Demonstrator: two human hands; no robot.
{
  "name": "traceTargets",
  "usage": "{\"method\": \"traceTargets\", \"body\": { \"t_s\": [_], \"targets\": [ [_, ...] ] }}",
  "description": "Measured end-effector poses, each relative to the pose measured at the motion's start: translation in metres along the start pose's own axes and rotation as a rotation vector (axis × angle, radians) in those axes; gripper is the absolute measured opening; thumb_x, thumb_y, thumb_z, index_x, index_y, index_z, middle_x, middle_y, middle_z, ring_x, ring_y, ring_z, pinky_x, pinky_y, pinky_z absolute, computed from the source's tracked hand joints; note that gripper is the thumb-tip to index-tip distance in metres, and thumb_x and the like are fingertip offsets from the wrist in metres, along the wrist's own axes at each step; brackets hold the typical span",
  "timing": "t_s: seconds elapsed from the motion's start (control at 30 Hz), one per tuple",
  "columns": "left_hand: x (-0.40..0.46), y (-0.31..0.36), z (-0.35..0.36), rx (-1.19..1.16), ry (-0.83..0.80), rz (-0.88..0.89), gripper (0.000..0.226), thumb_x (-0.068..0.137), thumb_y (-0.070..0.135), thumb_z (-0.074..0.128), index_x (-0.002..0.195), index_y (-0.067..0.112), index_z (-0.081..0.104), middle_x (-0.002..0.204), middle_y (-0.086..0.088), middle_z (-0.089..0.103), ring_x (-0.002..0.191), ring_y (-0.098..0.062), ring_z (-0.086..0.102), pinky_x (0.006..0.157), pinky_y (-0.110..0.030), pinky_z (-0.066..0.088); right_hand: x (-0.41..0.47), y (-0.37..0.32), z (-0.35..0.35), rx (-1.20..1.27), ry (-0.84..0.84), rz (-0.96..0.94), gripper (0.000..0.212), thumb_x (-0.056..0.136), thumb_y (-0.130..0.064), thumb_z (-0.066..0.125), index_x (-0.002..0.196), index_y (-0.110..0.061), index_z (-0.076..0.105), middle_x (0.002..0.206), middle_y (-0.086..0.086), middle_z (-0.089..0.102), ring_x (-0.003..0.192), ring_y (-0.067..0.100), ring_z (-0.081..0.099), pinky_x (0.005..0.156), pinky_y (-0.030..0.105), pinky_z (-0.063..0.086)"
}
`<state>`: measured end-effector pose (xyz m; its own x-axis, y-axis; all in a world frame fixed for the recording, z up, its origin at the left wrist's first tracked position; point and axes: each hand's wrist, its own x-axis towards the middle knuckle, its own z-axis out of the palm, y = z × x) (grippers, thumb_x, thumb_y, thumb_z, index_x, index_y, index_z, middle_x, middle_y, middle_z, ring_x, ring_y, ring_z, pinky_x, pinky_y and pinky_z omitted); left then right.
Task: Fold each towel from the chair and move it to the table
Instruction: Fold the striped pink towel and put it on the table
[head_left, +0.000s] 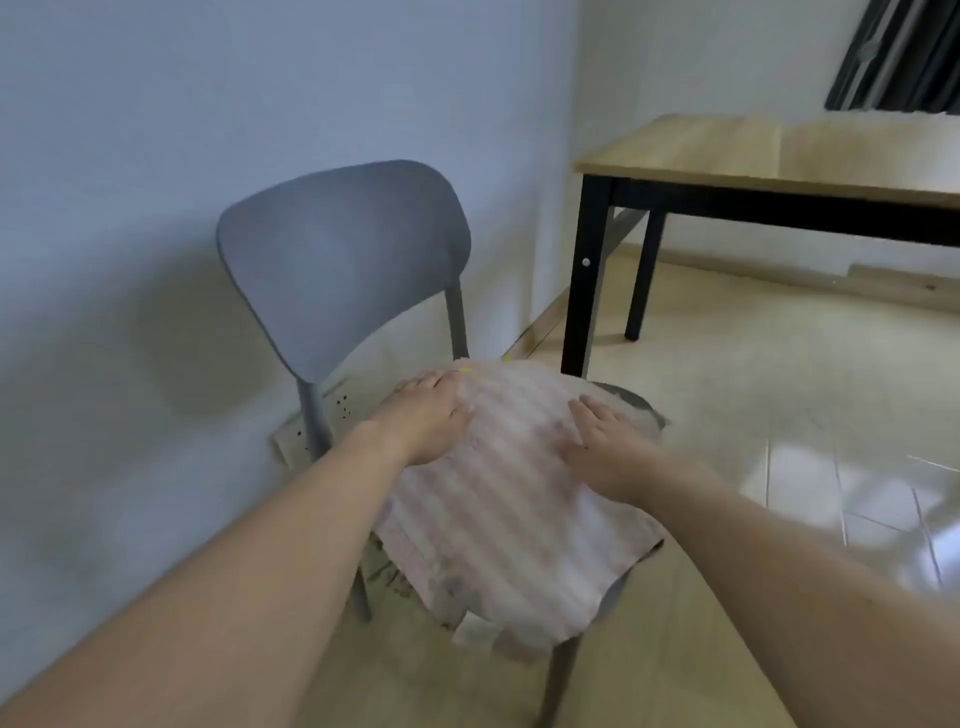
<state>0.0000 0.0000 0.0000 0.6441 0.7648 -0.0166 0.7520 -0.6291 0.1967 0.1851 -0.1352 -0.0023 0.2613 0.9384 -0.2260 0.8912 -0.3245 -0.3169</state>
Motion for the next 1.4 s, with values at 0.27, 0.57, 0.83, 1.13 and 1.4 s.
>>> {"method": "traceTargets", "body": {
  "t_s": [0.27,0.57,0.83,1.13,1.4],
  "targets": [
    [-0.084,0.006,0.05,-0.142,0.202,0.15,0.051,0.099,0.038,0.037,0.145,0.016,0.031,0.152,-0.002,0.032,0.139,-0.02,0.029,0.113,-0.033,0.021,-0.048,0.004,0.059,0.123,0.246,-0.096,0.051,0.099,-0.029,0.035,0.147,-0.014,0.025,0.155,0.001,0.023,0.143,0.019,0.022,0.117,0.03,0.016],
    [-0.146,-0.028,0.072,0.223,0.199,0.375,0.051,0.065,0.027,0.04,0.115,0.021,0.046,0.124,-0.002,0.055,0.102,-0.022,0.061,0.085,-0.029,0.05,-0.122,-0.005,0.11,-0.092,0.368,-0.375,0.045,0.071,-0.023,0.044,0.116,-0.02,0.05,0.117,-0.003,0.05,0.106,0.018,0.051,0.092,0.022,0.037],
    [-0.138,-0.034,0.065,0.417,0.075,0.367,0.068,0.055,0.043,0.077,0.115,0.025,0.051,0.123,-0.003,0.061,0.103,-0.024,0.064,0.086,-0.033,0.052,-0.118,-0.038,0.139,-0.297,0.478,-0.287,0.063,0.056,-0.033,0.063,0.115,-0.011,0.06,0.117,0.004,0.05,0.106,0.028,0.051,0.098,0.038,0.031],
    [-0.133,-0.032,0.077,0.327,0.322,0.416,0.037,0.079,0.029,0.04,0.102,0.023,0.068,0.113,-0.003,0.067,0.094,-0.021,0.067,0.075,-0.029,0.052,-0.101,-0.053,0.165,-0.312,0.528,-0.103,0.084,0.055,-0.048,0.069,0.122,0.001,0.057,0.121,0.015,0.053,0.116,0.033,0.043,0.105,0.048,0.028],
    [-0.108,0.017,0.004,-0.118,0.345,0.164,0.022,0.096,0.021,0.039,0.074,0.02,0.042,0.065,0.006,0.045,0.068,-0.023,0.043,0.063,-0.035,0.033,-0.093,-0.082,0.122,-0.18,0.723,-0.017,0.071,0.064,-0.05,0.055,0.118,-0.003,0.057,0.114,0.01,0.058,0.108,0.032,0.054,0.097,0.044,0.042]
  ]
}}
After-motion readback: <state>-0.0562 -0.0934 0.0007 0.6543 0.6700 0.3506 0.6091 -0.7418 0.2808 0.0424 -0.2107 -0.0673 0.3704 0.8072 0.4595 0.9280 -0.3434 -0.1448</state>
